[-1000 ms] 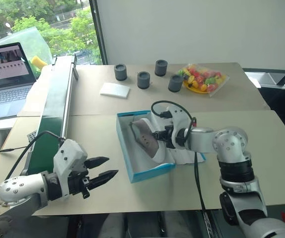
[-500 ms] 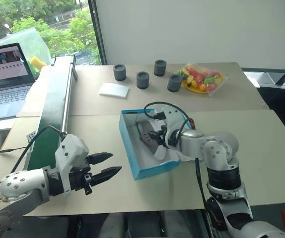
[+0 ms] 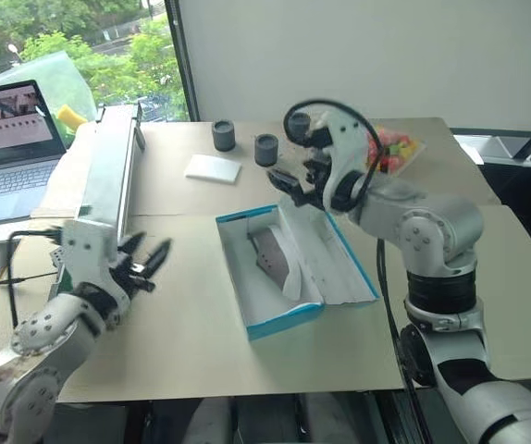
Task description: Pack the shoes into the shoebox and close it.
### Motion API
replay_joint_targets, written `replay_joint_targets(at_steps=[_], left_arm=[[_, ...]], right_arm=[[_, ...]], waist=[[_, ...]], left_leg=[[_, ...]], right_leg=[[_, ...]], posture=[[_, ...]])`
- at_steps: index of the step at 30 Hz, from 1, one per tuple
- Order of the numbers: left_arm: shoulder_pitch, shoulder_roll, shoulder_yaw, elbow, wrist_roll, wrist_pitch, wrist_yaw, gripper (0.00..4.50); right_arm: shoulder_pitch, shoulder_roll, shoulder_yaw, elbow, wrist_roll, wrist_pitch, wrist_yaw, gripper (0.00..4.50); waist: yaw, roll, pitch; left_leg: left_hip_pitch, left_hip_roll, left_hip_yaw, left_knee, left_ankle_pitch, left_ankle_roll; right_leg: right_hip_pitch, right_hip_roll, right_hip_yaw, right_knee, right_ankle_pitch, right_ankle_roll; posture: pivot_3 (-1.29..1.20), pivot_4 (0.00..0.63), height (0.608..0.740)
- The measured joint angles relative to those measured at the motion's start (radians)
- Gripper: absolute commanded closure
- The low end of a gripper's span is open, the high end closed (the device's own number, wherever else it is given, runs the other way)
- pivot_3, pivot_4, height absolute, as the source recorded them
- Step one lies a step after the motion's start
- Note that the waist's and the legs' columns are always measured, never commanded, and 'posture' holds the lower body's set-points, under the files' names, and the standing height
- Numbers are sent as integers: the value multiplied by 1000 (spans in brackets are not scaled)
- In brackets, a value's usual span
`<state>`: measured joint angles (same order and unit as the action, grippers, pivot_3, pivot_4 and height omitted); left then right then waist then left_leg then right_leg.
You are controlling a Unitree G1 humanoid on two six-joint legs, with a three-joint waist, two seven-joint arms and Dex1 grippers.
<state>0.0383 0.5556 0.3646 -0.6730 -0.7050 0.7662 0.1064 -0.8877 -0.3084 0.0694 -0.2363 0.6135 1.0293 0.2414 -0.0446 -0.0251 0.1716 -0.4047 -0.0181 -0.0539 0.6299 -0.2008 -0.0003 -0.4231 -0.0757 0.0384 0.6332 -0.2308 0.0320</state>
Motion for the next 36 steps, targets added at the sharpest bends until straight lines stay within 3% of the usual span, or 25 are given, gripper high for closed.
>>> replay_joint_targets(at_steps=[3,6,9,13,25,36], left_arm=[[-8,-87,9,20,57,3,95,1912],[-16,-113,16,36,99,10,131,1912],[-16,-124,41,63,131,25,148,1335],[-14,-123,69,65,171,25,138,28],[-33,-132,85,127,266,44,127,28],[-76,-111,71,218,326,70,55,28]], right_arm=[[52,0,70,-9,-2,-75,139,159],[101,9,132,9,-29,-128,203,65],[135,8,184,43,-86,-187,247,0],[161,21,208,57,-132,-243,285,0],[187,79,283,90,-320,-356,270,0],[204,110,283,87,-377,-361,261,0]], waist=[[4,-1,-1],[5,-2,-1],[5,-2,0],[5,-3,-1],[6,-4,-1],[5,-4,-1]], left_leg=[[0,0,0,0,0,0],[0,0,0,3,0,0],[1,-1,0,5,0,0],[1,-1,0,5,0,0],[1,-1,-1,5,-1,-1],[1,-1,-1,5,-1,-1]], right_leg=[[0,0,0,0,0,0],[0,-1,0,3,1,0],[0,-1,1,7,1,0],[-1,0,1,7,0,0],[-1,-1,1,8,1,0],[-1,-1,1,8,1,0]], posture=[[0,150,740],[0,150,740],[0,150,740],[0,150,740],[0,150,740],[0,150,740]])
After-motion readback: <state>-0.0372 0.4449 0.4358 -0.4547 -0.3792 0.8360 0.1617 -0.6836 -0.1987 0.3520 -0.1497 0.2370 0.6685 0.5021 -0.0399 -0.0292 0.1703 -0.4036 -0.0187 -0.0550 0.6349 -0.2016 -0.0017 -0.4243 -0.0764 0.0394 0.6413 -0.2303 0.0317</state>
